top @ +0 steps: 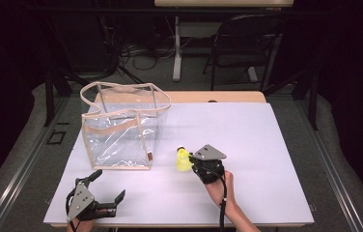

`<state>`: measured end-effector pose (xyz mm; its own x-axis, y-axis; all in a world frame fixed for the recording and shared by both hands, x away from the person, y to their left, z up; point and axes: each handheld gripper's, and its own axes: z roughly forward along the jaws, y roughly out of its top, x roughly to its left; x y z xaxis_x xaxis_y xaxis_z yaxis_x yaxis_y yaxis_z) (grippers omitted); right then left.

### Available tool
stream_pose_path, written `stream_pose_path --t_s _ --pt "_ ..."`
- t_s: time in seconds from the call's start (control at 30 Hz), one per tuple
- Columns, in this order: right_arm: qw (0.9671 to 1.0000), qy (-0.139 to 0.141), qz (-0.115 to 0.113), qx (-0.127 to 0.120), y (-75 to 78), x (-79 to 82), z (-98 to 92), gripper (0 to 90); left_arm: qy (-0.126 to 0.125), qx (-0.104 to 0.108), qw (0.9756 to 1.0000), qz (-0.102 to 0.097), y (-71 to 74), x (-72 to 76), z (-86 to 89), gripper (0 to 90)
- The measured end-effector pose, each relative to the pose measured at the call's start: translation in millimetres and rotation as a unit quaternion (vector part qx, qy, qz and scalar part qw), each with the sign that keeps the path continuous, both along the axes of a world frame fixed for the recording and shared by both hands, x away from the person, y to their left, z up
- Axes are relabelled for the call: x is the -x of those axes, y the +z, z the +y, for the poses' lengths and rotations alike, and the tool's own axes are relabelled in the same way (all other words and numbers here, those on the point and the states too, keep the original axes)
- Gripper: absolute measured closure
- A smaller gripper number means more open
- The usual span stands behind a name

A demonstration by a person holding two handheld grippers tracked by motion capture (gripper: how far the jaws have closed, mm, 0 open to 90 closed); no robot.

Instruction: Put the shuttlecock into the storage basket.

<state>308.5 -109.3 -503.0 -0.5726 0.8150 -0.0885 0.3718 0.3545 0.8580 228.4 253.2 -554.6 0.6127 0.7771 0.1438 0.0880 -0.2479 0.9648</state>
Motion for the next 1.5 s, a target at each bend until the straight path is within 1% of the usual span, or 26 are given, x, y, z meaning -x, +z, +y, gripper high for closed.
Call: stream_pose_path --t_s 0.5,0.8,1.2,1.5 --pt "1.0000 -0.006 -0.006 0.001 6.5 -7.8 -3.1 89.1 -0.001 0.000 1.0000 0.001 -0.1 -0.1 0.0 0.1" --pt "0.9999 -0.009 -0.001 -0.003 9.3 -13.4 -5.2 89.1 -0.001 -0.001 1.0000 0.002 -0.1 -0.2 0.0 0.0" --pt "0.9998 -0.014 -0.002 -0.010 19.5 -21.9 -10.6 89.1 -0.001 0.000 1.0000 0.001 0.0 -0.1 0.0 0.1" --pt "0.9998 -0.015 0.004 -0.014 23.7 -28.3 -13.8 89.1 -0.002 -0.001 1.0000 0.001 0.1 0.0 0.0 0.1"
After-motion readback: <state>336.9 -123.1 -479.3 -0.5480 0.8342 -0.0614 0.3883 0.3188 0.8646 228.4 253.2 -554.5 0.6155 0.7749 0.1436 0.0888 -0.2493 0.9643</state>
